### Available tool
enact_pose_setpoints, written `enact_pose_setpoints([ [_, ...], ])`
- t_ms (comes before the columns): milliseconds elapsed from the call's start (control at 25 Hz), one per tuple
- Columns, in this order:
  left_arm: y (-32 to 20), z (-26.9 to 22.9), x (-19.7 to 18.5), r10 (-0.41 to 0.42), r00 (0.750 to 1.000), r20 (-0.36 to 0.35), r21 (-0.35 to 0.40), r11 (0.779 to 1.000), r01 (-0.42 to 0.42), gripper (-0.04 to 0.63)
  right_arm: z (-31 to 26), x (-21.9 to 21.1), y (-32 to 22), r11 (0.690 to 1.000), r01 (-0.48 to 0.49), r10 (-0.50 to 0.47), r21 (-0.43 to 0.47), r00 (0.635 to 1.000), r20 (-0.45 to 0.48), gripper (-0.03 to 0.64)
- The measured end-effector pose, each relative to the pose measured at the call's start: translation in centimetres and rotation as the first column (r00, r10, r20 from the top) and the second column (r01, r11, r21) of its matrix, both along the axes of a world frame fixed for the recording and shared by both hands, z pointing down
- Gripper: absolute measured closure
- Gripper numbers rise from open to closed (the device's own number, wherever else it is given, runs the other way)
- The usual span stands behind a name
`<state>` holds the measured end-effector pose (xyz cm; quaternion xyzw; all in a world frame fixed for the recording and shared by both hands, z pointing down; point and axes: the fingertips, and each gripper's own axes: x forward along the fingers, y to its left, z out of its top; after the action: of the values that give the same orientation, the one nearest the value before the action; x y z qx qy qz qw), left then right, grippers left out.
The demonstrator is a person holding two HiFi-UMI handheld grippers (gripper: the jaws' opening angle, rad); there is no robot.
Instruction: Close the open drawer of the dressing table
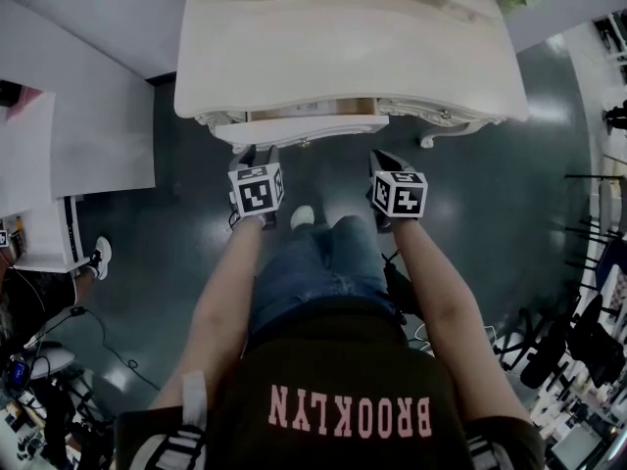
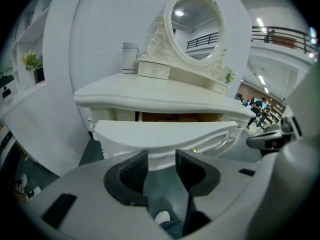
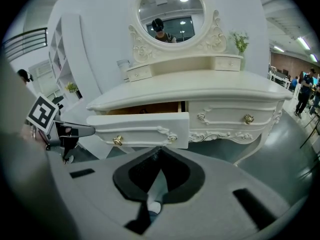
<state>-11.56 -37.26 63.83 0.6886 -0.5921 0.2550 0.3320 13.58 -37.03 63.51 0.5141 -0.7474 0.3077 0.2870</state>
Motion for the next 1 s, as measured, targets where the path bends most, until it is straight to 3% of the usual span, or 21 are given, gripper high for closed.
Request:
enact_pose_setpoints([
  [520,-2.2,0.0,-0.2,0.025,1.0,0.018,0.015,1.0,-0.026,0.431,0.2,0.0,-1.4,0.999,-0.031,0.031,0.01,1.0,0.002,0.62],
  [1000,-4.0,0.0,-0.4,0.048,0.998,0.036,0.035,0.998,-0.049,0.433,0.2,-1.7,-1.5,0.997,0.067,-0.066,0.036,0.997,-0.043,0.62],
])
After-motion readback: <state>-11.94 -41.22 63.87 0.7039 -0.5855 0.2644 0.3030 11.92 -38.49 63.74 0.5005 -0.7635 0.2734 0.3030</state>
